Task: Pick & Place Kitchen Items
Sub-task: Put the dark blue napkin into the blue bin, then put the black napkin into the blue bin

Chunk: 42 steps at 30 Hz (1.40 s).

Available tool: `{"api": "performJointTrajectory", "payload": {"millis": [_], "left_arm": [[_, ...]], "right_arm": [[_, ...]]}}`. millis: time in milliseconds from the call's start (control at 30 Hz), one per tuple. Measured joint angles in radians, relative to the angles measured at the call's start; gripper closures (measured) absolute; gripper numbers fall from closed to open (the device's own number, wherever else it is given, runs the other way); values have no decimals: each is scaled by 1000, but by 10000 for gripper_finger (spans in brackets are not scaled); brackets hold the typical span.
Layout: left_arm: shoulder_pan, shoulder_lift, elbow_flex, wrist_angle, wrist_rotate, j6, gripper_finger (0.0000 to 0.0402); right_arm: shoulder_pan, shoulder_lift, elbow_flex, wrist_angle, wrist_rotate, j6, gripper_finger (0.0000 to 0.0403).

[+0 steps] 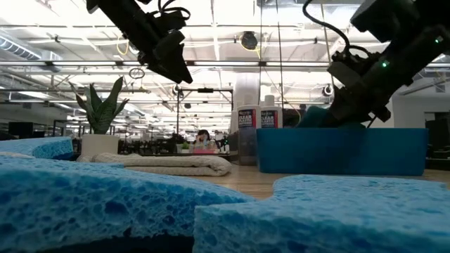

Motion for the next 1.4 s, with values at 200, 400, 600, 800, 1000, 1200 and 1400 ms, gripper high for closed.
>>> {"api": "performJointTrajectory", "payload": {"millis": [200,400,600,800,1000,1200,1400], "left_arm": [[0,0,0,0,31,-13,91],[0,0,0,0,116,-13,91],[0,0,0,0,127,-17,91],[0,0,0,0,127,-23,91],[0,0,0,-1,135,-40,91],[-3,22,0,-81,384,7,91],[-44,99,-2,-166,460,51,92]], "right_arm": [[0,-3,-1,32,0,-123,231],[-3,-37,-1,31,42,-222,159],[-3,-88,-1,30,83,-298,141],[-14,-163,-1,39,135,-391,151],[-35,-219,-1,41,115,-432,165],[-36,-231,-1,116,16,-516,182],[-36,-228,0,180,-30,-582,194]]}}
